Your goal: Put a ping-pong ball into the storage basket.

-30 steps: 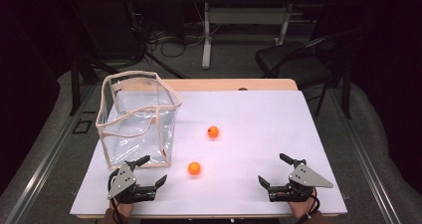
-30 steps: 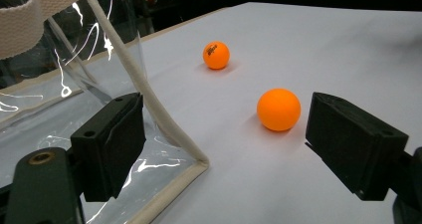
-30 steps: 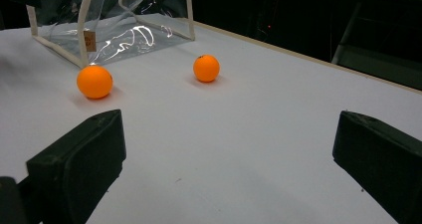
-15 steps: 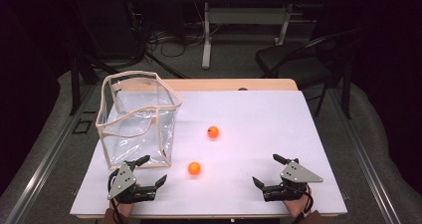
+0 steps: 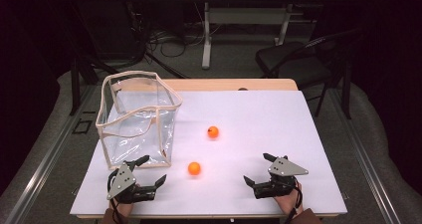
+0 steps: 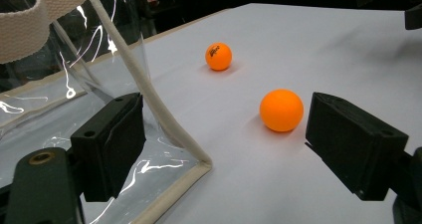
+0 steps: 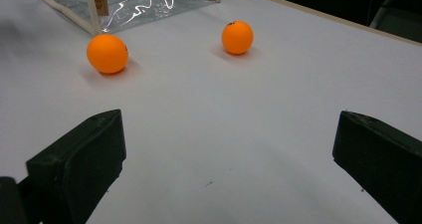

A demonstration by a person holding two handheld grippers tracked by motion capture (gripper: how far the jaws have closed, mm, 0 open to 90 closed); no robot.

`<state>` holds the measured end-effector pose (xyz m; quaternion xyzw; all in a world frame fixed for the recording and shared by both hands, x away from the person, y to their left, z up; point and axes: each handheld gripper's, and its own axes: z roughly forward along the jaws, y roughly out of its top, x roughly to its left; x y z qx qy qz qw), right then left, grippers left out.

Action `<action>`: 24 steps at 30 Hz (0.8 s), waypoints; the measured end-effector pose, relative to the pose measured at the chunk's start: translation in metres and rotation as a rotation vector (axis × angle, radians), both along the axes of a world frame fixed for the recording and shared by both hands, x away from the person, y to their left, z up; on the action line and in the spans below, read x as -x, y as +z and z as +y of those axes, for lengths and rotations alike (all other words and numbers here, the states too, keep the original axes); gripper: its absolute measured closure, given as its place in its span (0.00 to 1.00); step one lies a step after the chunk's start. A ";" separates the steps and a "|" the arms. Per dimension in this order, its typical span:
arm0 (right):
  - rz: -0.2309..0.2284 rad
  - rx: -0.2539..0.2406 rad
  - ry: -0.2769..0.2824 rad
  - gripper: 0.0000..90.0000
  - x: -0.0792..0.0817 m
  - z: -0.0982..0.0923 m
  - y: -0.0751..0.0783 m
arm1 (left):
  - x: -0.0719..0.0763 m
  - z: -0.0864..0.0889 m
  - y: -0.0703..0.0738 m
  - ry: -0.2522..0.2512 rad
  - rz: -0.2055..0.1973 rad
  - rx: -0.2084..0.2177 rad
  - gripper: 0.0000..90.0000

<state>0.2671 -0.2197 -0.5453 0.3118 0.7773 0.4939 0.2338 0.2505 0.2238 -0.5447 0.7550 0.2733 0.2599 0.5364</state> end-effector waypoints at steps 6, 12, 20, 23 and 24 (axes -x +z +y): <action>0.019 0.019 0.021 0.00 -0.006 0.010 0.000 | 0.001 0.000 0.000 -0.004 0.000 -0.006 0.18; 0.032 0.021 0.037 0.00 -0.012 0.016 0.002 | 0.001 0.000 0.000 -0.003 -0.002 -0.009 0.18; 0.042 0.042 0.071 0.00 -0.016 0.028 0.004 | -0.001 0.000 0.000 -0.001 -0.001 -0.012 0.18; 0.043 0.050 0.079 0.00 -0.017 0.031 0.005 | -0.001 0.000 0.000 -0.002 -0.001 -0.013 0.18; 0.045 0.058 0.084 0.00 -0.019 0.033 0.005 | -0.001 0.000 -0.001 -0.001 -0.001 -0.014 0.18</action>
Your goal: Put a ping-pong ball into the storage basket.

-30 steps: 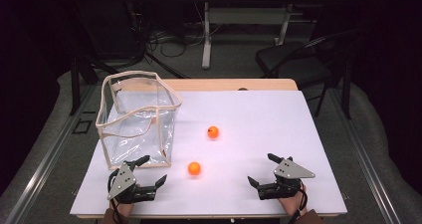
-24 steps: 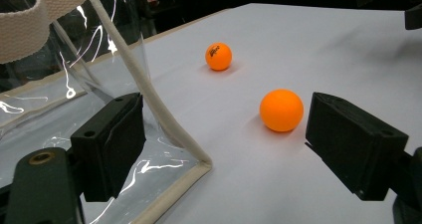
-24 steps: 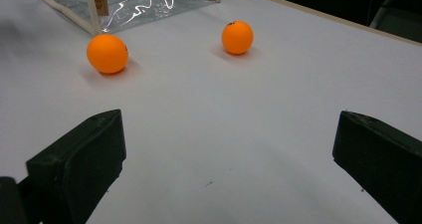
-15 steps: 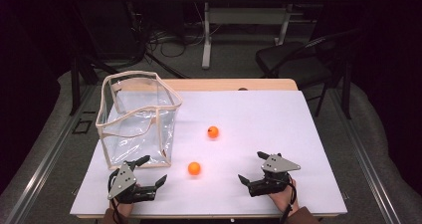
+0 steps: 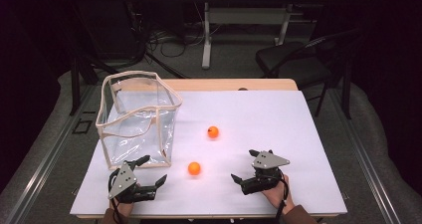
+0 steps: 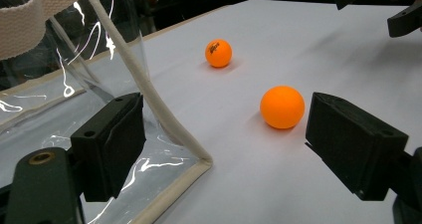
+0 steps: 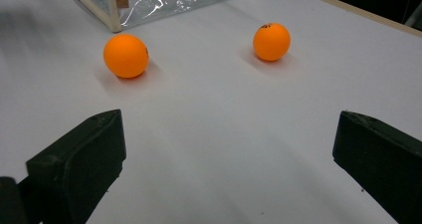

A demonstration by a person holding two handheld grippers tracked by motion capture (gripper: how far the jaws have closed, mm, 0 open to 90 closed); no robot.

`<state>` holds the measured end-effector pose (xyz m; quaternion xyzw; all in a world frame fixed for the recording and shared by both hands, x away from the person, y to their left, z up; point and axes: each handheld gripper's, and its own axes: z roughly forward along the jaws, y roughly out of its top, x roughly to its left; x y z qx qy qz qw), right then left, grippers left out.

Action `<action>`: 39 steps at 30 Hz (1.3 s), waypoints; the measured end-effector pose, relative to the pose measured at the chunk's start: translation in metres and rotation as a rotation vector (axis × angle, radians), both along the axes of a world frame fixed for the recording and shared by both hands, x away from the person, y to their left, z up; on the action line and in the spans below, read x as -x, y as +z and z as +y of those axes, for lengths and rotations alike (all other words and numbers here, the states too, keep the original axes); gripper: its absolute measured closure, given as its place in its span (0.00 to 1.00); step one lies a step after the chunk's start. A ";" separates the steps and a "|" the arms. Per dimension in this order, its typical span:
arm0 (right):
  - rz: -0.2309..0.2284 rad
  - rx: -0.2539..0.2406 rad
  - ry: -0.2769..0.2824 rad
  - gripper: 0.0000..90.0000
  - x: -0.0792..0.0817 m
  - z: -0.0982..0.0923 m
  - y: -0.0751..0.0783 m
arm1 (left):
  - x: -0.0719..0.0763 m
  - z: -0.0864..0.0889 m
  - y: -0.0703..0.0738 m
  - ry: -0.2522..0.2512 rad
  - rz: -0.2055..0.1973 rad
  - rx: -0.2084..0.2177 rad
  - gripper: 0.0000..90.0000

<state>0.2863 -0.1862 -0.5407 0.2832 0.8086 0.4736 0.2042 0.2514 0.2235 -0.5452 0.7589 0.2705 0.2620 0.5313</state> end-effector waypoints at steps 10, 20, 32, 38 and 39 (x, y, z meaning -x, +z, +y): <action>0.026 -0.004 0.011 0.00 -0.010 0.009 0.003 | 0.001 0.001 0.000 0.005 -0.003 0.001 0.18; 0.033 0.007 0.051 0.00 -0.018 0.025 0.007 | 0.002 0.001 0.000 0.008 -0.004 0.009 0.18; 0.043 0.012 0.075 0.00 -0.022 0.040 0.012 | 0.001 0.001 0.001 0.005 -0.002 0.003 0.18; 0.045 0.022 0.087 0.00 -0.024 0.045 0.012 | 0.001 0.000 0.001 0.003 -0.001 -0.001 0.18; 0.045 0.022 0.087 0.00 -0.024 0.045 0.012 | 0.001 0.000 0.001 0.003 -0.001 -0.001 0.18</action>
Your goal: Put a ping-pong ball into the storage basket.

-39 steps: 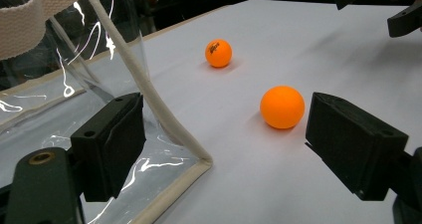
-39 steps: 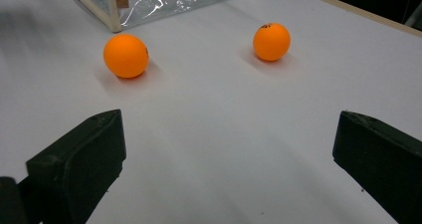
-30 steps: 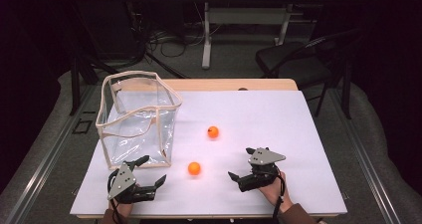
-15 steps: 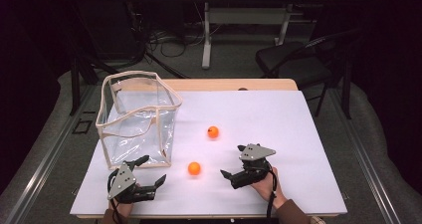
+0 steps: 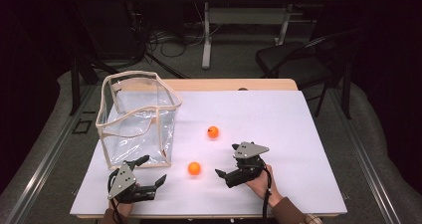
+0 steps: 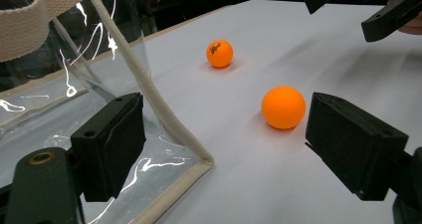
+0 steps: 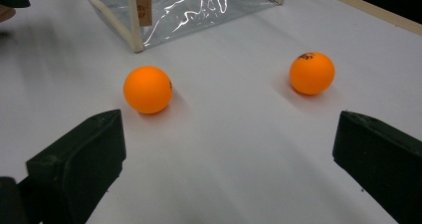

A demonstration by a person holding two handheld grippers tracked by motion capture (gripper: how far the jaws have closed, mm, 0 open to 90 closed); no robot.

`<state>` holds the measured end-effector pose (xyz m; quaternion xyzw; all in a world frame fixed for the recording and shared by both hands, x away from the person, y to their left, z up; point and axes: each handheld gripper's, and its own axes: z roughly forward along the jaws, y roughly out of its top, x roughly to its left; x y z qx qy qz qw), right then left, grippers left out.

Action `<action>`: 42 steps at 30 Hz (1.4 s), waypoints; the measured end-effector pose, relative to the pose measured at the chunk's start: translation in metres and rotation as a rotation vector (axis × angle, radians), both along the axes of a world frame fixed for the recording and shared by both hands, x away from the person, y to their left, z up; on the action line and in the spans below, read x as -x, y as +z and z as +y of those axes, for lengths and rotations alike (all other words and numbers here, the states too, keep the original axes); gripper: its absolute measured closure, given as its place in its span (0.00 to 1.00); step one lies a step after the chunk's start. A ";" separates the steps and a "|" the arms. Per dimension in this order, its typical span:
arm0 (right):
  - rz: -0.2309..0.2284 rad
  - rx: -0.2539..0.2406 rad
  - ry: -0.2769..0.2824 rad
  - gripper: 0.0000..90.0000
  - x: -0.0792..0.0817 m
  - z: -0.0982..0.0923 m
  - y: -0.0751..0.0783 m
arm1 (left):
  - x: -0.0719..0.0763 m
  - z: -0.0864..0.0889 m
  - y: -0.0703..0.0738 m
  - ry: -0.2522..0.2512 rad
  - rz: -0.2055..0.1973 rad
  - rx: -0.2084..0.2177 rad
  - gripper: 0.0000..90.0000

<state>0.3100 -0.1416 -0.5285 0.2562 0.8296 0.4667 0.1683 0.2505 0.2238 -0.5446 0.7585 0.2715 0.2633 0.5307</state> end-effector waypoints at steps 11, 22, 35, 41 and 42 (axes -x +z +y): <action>0.024 0.029 0.038 0.00 -0.007 0.022 -0.001 | 0.000 0.000 0.000 -0.005 -0.001 -0.003 0.18; 0.049 0.049 0.062 0.00 -0.012 0.037 -0.005 | -0.001 -0.001 0.000 -0.006 0.001 0.000 0.18; 0.069 0.057 0.089 0.00 -0.017 0.052 -0.008 | -0.001 -0.001 0.000 -0.008 0.000 -0.003 0.18; 0.081 0.054 0.101 0.00 -0.018 0.058 -0.010 | -0.001 -0.001 0.000 -0.008 0.000 -0.003 0.18; 0.079 0.054 0.105 0.00 -0.019 0.059 -0.010 | -0.001 -0.001 0.000 -0.007 0.000 -0.002 0.18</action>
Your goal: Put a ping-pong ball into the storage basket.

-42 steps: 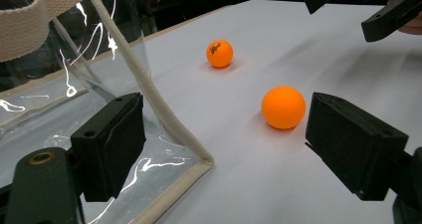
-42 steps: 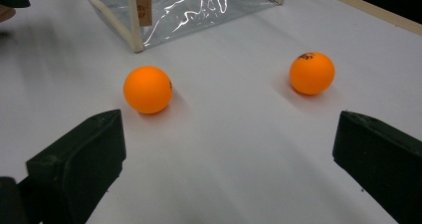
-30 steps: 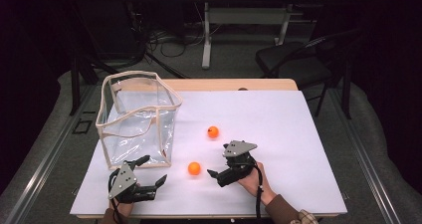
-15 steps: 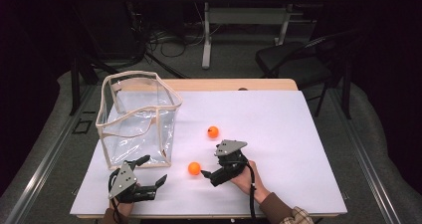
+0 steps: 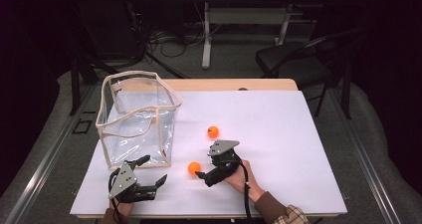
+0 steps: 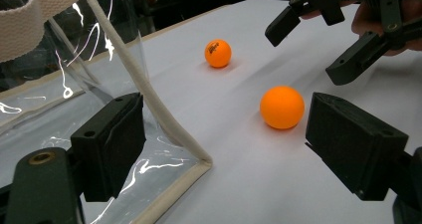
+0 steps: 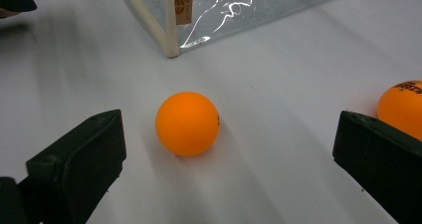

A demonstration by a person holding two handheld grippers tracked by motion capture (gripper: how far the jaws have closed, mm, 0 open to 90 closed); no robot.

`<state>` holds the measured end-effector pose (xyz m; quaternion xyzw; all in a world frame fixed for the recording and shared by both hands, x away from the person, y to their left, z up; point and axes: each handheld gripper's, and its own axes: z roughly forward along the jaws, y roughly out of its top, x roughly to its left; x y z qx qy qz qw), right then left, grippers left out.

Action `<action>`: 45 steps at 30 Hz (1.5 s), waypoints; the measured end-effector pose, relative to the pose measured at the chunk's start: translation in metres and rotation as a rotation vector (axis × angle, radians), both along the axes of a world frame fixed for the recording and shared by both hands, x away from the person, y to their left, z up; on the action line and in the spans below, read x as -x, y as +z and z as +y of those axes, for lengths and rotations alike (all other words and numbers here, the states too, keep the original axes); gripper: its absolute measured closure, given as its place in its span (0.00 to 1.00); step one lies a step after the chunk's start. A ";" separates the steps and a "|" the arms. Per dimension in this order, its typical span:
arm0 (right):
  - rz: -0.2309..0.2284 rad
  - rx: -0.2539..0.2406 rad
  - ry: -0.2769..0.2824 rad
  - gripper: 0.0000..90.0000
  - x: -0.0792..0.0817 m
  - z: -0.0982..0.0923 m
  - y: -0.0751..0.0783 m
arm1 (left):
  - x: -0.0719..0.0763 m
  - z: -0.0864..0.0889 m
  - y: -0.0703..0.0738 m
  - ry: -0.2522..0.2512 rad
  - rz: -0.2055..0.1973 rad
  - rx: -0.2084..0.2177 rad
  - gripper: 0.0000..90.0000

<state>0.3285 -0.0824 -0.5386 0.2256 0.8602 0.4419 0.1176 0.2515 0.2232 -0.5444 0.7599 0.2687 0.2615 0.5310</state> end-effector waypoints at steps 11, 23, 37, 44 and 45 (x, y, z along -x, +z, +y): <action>0.014 0.010 0.019 0.00 -0.001 0.011 -0.004 | 0.000 0.000 0.000 -0.001 0.000 0.003 0.18; 0.031 0.021 0.023 0.02 0.000 0.022 -0.010 | 0.000 0.000 0.000 -0.003 0.000 0.004 0.18; 0.023 0.049 0.021 0.32 0.002 0.027 -0.012 | 0.000 0.000 0.000 -0.003 -0.002 0.007 0.18; 0.015 0.072 0.021 0.41 0.004 0.029 -0.013 | 0.000 0.000 0.001 -0.004 -0.002 0.003 0.18; 0.017 0.073 0.023 0.42 0.003 0.029 -0.013 | 0.000 0.000 0.000 -0.004 -0.002 0.005 0.18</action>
